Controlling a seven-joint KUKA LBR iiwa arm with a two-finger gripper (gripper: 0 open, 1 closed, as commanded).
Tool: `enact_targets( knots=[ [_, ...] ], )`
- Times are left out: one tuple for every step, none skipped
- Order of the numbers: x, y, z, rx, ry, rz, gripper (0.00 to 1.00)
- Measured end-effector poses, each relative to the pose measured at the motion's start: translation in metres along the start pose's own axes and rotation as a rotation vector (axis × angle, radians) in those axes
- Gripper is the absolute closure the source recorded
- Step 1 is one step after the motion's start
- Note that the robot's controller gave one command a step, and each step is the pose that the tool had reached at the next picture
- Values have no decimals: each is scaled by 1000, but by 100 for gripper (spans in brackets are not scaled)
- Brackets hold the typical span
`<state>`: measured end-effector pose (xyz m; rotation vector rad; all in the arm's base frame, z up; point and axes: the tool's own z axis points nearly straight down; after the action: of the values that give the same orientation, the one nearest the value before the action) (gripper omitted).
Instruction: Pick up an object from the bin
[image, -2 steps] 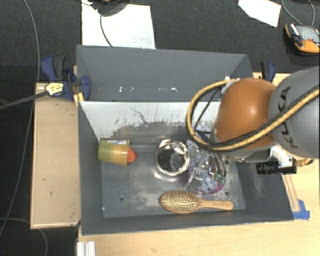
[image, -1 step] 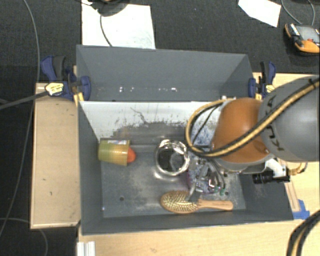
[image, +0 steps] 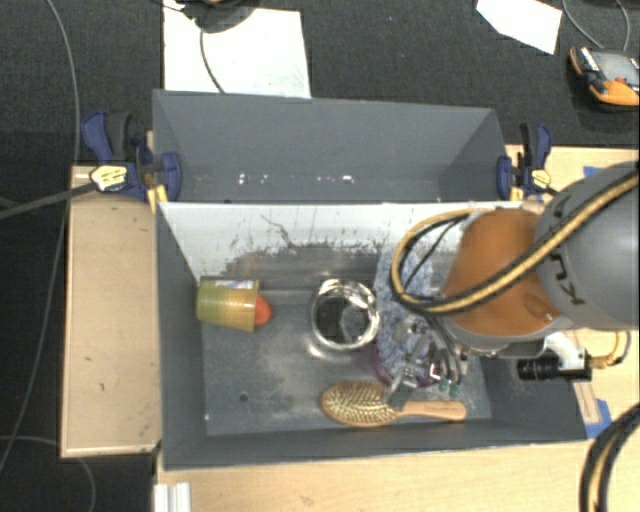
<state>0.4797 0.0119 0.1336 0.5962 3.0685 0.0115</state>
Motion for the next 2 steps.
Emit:
enact_targets(
  knots=[
    [-6,6,16,0,-4,-8,0],
    [-19,5,62,-1,0,-113,0]
  ],
)
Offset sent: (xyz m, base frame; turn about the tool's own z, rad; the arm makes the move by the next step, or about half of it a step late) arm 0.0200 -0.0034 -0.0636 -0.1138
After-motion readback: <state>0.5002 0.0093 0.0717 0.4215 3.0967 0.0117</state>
